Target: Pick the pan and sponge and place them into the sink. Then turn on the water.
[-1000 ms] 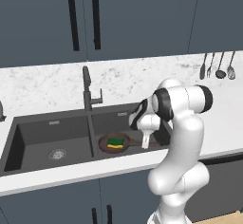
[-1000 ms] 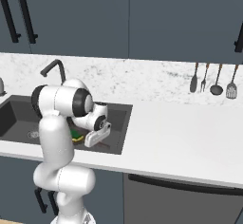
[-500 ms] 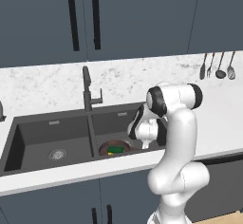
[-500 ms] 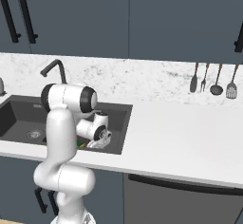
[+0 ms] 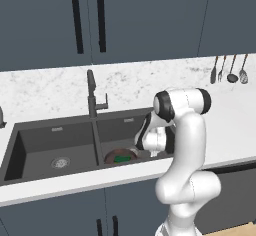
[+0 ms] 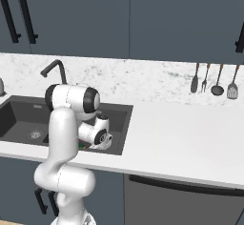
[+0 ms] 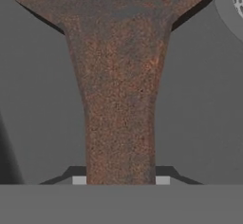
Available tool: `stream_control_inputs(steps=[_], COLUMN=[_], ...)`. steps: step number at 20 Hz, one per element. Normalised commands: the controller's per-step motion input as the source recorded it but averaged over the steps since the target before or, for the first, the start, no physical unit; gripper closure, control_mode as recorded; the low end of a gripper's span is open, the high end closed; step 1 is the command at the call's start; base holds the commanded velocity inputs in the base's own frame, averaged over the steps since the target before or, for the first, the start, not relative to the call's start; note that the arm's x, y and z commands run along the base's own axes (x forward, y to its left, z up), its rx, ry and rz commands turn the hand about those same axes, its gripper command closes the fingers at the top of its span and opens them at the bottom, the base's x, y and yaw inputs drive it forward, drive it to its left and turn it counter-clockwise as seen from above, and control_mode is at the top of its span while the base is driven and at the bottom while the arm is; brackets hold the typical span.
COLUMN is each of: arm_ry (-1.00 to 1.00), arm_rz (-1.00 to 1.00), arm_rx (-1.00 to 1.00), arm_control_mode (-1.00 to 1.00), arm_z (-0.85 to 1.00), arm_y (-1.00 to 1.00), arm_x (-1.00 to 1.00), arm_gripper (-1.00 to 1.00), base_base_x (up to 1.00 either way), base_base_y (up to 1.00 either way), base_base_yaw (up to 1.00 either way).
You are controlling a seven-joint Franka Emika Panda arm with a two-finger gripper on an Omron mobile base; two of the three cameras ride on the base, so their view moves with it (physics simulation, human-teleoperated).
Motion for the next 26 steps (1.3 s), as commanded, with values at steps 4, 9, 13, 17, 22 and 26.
stream_control_inputs(steps=[4, 9, 13, 17, 22, 26], arm_ry=[-0.01, -0.02, -0.01, 0.0, 0.0, 0.0], arm_rz=[0.0, 0.0, 0.0, 0.0, -0.05, -0.02], arm_rx=[0.0, 0.0, 0.0, 0.0, 0.0, 0.09], arm_control_mode=[-1.0, -1.0, -1.0, -1.0, -1.0, -1.0], arm_z=[0.14, 0.63, 0.86, 0.91, 1.0, 0.93], arm_y=[0.0, 0.02, 0.05, 0.0, 0.0, 0.0], arm_x=[0.0, 0.0, 0.0, 0.0, -0.05, -0.23], arm_gripper=[-1.0, -1.0, -1.0, -1.0, -1.0, -1.0], base_base_x=[0.0, 0.0, 0.0, 0.0, 0.0, 0.0], base_base_y=[0.0, 0.0, 0.0, 0.0, 0.0, 0.0], base_base_yaw=[0.0, 0.0, 0.0, 0.0, 0.0, 0.0])
